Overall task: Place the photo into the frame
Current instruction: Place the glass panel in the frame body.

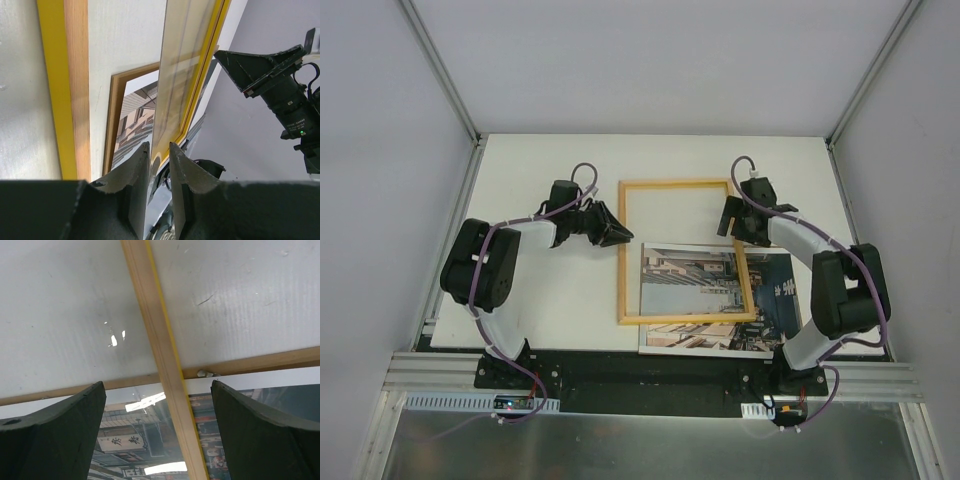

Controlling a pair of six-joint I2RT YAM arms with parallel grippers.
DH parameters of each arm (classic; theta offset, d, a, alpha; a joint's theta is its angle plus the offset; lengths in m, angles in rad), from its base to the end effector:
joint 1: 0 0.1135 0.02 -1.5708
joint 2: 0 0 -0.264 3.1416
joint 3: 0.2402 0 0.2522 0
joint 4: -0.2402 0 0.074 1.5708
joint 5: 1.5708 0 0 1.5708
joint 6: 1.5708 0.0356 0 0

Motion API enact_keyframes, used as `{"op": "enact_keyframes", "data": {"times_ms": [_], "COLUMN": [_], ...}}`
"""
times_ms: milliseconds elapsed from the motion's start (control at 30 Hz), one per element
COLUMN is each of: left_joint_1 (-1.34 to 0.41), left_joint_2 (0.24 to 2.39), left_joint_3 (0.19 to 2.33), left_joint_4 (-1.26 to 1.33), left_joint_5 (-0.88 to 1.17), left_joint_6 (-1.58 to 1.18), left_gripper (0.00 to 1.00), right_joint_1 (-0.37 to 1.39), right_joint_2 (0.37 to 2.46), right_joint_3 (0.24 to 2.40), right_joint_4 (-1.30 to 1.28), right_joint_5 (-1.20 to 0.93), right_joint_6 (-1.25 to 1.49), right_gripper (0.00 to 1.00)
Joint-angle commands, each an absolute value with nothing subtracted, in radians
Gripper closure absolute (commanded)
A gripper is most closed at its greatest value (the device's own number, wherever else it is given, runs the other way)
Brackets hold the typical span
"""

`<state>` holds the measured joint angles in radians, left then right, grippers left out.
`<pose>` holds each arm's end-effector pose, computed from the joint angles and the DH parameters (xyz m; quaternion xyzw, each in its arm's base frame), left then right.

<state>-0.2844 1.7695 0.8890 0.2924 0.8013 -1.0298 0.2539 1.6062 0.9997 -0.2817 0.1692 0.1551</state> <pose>0.3350 -0.1246 0.1668 -0.1242 0.8231 -0.5376 0.1339 0.3244 0.0780 0.2024 -0.0181 0.9392 -0.0102 0.3427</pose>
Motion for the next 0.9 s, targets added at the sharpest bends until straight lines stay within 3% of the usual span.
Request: {"op": "enact_keyframes", "data": {"times_ms": [0,400,867], "left_joint_1": [-0.302,-0.304,-0.304], "left_joint_2": [1.778,1.761,1.74], "left_joint_3": [0.931,0.924,0.9], "left_joint_4": [0.308,0.342,0.364], "left_joint_5": [0.805,0.825,0.839], "left_joint_6": [-1.015,-1.037,-1.042], "left_gripper": [0.78,0.64,0.61], "right_joint_1": [0.245,0.236,0.238], "right_joint_2": [1.641,1.678,1.69], "right_joint_3": [0.992,0.986,0.988], "right_joint_4": [-0.239,-0.195,-0.166], "right_joint_5": [0.065,-0.084,-0.176], "right_joint_6": [0.192,0.224,0.236], "right_gripper": [0.11,0.1,0.1]}}
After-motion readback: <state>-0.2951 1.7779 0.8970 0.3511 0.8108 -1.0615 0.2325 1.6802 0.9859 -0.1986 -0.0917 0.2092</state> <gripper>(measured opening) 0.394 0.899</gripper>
